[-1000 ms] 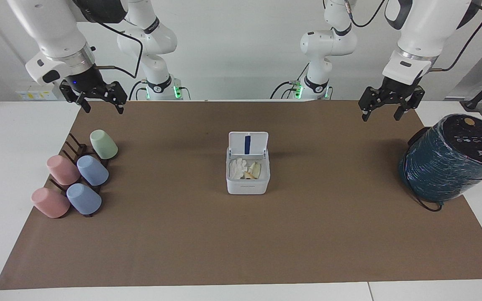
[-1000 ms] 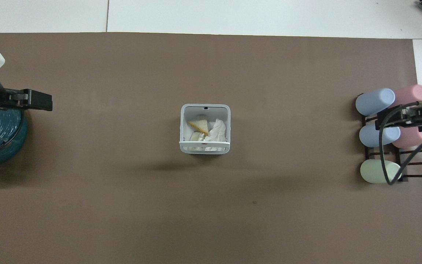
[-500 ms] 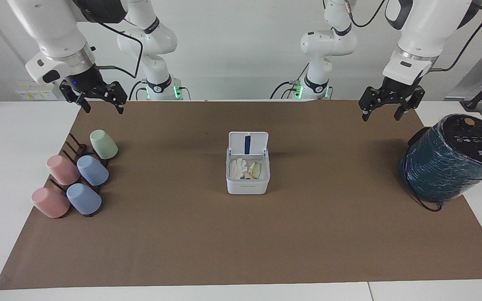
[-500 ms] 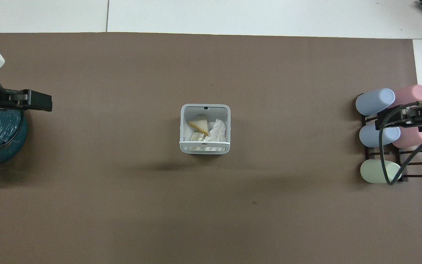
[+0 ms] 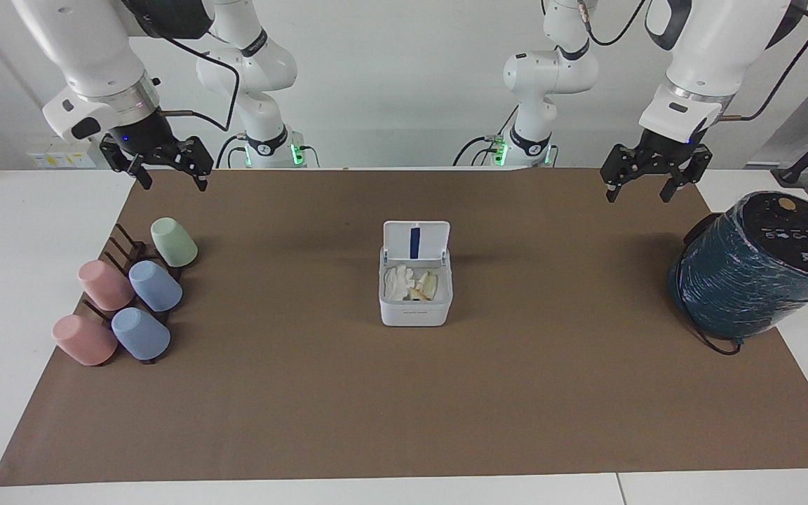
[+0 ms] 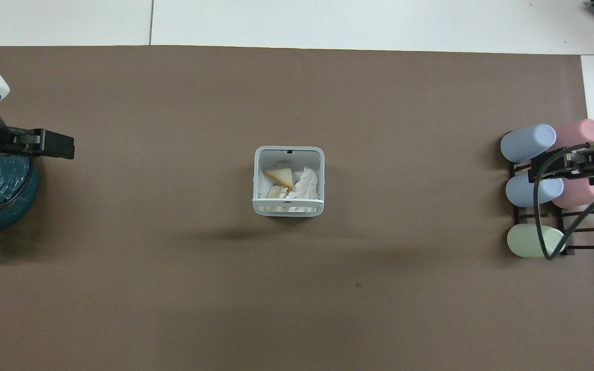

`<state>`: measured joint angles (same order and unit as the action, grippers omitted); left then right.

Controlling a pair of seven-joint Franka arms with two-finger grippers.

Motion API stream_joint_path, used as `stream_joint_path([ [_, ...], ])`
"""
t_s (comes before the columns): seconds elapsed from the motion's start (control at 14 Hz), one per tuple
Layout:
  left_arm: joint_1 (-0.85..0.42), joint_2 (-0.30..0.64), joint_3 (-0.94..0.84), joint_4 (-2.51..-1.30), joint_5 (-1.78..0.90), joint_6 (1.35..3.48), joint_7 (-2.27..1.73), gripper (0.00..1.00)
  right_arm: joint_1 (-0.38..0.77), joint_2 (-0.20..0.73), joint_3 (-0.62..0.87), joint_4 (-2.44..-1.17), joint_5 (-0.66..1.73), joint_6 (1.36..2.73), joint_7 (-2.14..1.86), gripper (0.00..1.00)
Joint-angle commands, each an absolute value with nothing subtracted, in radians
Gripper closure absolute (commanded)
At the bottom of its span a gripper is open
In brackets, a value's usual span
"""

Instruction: Close trash can lid

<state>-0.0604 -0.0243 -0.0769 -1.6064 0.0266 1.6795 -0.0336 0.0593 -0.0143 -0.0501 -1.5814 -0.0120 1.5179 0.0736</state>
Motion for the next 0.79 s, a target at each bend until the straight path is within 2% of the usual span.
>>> stream_joint_path([
  [0.0,-0.086,-0.072,-0.086,-1.675,0.034,1.696,-0.093,0.0,0.057,-0.029,-0.051,-1.592,0.005,1.509,0.058,0.0],
  [0.14,-0.147,-0.08,-0.086,-1.703,0.029,1.742,-0.199,0.0,0.057,-0.029,-0.051,-1.592,0.005,1.509,0.058,0.0],
  [0.21,-0.173,-0.08,-0.086,-1.706,0.009,1.743,-0.257,0.11,0.055,-0.029,-0.051,-1.592,0.005,1.509,0.058,0.0],
  [0.29,-0.189,-0.08,-0.086,-1.707,-0.015,1.744,-0.317,0.37,0.057,-0.029,-0.051,-1.592,0.005,1.509,0.058,0.0],
  [0.5,-0.247,-0.098,-0.086,-1.764,-0.038,1.785,-0.445,0.97,0.057,-0.031,-0.051,-1.592,0.005,1.509,0.058,0.0],
  [0.71,-0.311,-0.127,-0.086,-1.841,-0.041,1.848,-0.541,1.0,0.057,-0.029,-0.051,-1.594,0.005,1.509,0.06,0.0],
])
